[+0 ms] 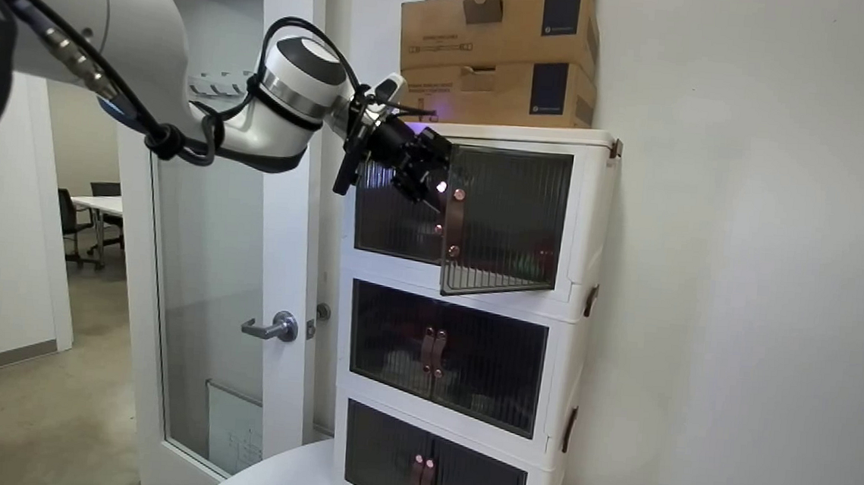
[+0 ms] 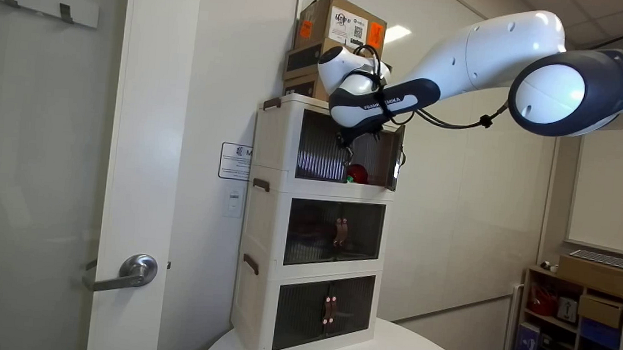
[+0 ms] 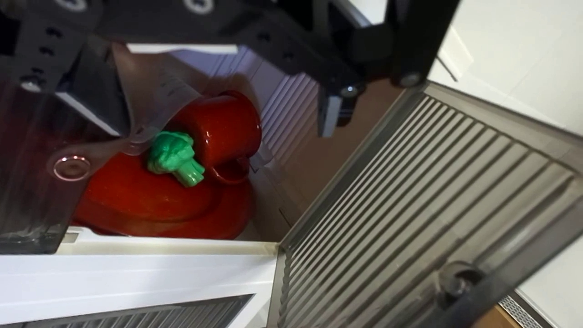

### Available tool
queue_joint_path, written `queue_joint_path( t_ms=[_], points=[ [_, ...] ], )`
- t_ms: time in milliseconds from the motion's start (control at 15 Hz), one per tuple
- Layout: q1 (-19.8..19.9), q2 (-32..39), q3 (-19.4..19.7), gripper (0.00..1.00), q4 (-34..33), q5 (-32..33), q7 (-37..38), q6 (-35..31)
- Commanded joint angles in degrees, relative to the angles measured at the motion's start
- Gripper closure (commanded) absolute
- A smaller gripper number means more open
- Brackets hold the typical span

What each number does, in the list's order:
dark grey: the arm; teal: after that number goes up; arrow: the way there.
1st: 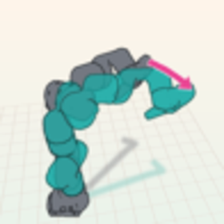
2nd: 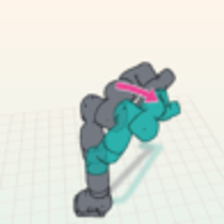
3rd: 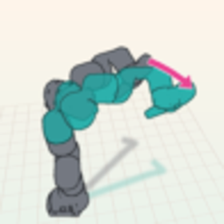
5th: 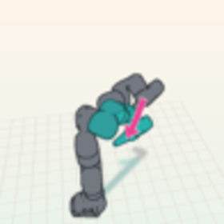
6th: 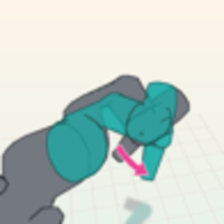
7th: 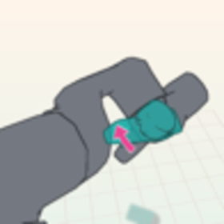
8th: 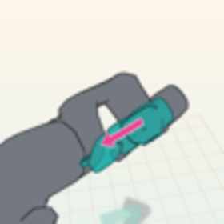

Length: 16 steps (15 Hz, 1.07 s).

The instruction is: Open the upper part of the cabinet door

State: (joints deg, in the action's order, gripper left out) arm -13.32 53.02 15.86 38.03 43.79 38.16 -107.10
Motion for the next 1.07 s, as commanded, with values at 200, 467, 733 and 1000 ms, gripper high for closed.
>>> queue_joint_path(
  t_ms=[200, 467, 733, 1000],
  points=[
    [-1.1, 0.3, 3.5, 0.0, 0.6, 1.6, 11.1, 6.5],
    [-3.1, -0.1, 3.4, 0.0, 1.8, 1.5, 14.6, 10.3],
    [-4.4, -0.8, 3.1, 0.0, 2.7, 1.1, 16.9, 14.2],
    [-3.8, -0.6, 2.4, 0.0, 2.4, 0.0, 18.7, 19.7]
  ],
)
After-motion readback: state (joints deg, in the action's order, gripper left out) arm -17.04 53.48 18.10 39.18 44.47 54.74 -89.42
